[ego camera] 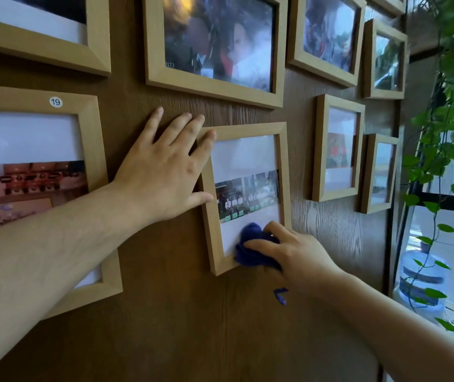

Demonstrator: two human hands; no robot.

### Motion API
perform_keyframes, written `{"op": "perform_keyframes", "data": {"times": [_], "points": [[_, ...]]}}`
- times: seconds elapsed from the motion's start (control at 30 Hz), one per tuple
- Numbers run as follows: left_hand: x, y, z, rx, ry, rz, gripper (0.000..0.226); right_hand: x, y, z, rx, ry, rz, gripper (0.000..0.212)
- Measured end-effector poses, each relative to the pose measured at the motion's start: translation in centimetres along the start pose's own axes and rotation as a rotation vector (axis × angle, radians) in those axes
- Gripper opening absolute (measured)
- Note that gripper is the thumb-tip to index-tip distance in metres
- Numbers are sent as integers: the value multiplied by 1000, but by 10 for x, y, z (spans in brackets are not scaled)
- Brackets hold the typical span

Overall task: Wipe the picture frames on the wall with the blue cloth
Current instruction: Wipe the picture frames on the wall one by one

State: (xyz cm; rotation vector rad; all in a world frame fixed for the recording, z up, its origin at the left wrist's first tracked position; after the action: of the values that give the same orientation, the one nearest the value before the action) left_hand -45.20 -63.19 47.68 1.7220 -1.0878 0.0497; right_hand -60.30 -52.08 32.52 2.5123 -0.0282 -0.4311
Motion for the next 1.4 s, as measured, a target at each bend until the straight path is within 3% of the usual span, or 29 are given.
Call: {"op": "perform_keyframes", "data": {"times": [0.23,0.4,0.8,1.07,1.4], "points": [[-3,-2,1,18,-15,-41,99,-35,-15,-14,41,-104,178,37],[-6,-1,0,55,-25,-61,98,-31,-23,-33,-108,-108,233,44],[-40,-7,-23,-83,-188,113,81,-48,-37,-70,-184,-119,368,50],[-104,33,-29,-71,-147,172,77,-114,-66,-75,-274,-110,443,50],[-181,124,-11,30,-80,102,84,-231,-71,-87,-375,-50,522,55]]}}
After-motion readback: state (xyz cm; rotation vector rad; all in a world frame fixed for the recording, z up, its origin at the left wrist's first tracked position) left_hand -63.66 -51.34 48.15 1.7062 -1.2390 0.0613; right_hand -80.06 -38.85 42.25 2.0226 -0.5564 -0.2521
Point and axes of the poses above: each hand's wrist, its own y-axis towards the middle knuckle, its own z-axis out of the palm, x = y × z, the point moved 5 cm from there along y, towards the middle knuckle, and after that the axes turned 9 degrees about -z, right-handed, at the moved point
